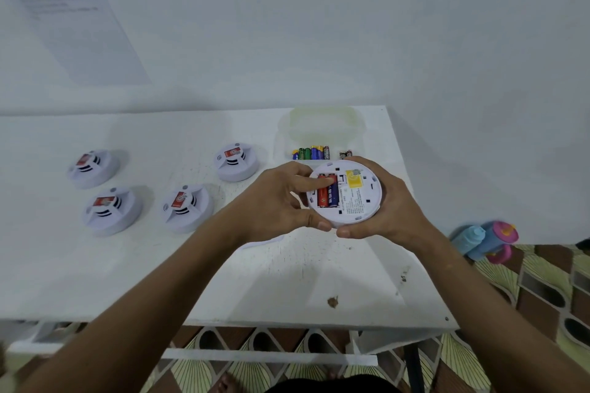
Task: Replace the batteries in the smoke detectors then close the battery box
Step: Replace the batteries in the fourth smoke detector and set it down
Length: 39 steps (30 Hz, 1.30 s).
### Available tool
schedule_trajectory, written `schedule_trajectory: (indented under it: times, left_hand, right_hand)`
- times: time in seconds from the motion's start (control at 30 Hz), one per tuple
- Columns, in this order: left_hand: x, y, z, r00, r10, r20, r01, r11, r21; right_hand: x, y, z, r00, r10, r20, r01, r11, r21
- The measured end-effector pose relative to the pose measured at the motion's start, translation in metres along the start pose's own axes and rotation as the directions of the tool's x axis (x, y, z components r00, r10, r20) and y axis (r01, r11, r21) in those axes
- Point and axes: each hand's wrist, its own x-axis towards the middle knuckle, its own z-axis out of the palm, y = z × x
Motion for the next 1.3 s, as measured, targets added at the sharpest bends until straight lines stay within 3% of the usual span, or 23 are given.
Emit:
schedule_trajectory:
  times: [0.17, 0.27, 0.43, 0.53, 0.97, 1.17, 1.3]
  left_hand:
    - [-0.009, -0.014, -0.008, 1.000, -0.006, -0.017, 0.008, 0.993, 0.120]
    - [-0.023, -0.040, -0.019, 0.994, -0.100, -0.033, 0.105, 0.975, 0.196]
    - [-0.045, -0.086, -0.024, 0.930, -0.361, -0.068, 0.356, 0.840, 0.410]
    - [-0.048, -0.100, -0.020, 0.911, -0.411, -0.033, 0.368, 0.772, 0.519]
    - [-0.054, -0.096, -0.021, 0.918, -0.396, -0.007, 0.345, 0.789, 0.509]
    - [-0.062, -0.091, -0.022, 0.912, -0.380, -0.153, 0.406, 0.782, 0.473]
    - [-0.056, -0.047, -0.037, 0.909, -0.140, -0.393, 0.298, 0.877, 0.378]
  right_hand:
    - [0.006, -0.003, 0.007, 1.000, -0.009, 0.014, 0.009, 0.999, -0.044]
    - [0.005, 0.004, 0.005, 1.000, 0.008, 0.022, -0.006, 0.998, -0.067]
    - [0.000, 0.013, 0.002, 0.999, 0.037, 0.037, -0.033, 0.994, -0.104]
    - [0.000, 0.014, 0.004, 0.998, 0.047, 0.050, -0.040, 0.991, -0.131]
    - [0.001, 0.010, 0.014, 0.996, 0.059, 0.069, -0.047, 0.985, -0.166]
    - [0.000, 0.009, 0.014, 0.996, 0.055, 0.064, -0.044, 0.986, -0.163]
    - [-0.001, 0.010, 0.011, 0.997, 0.048, 0.065, -0.036, 0.985, -0.171]
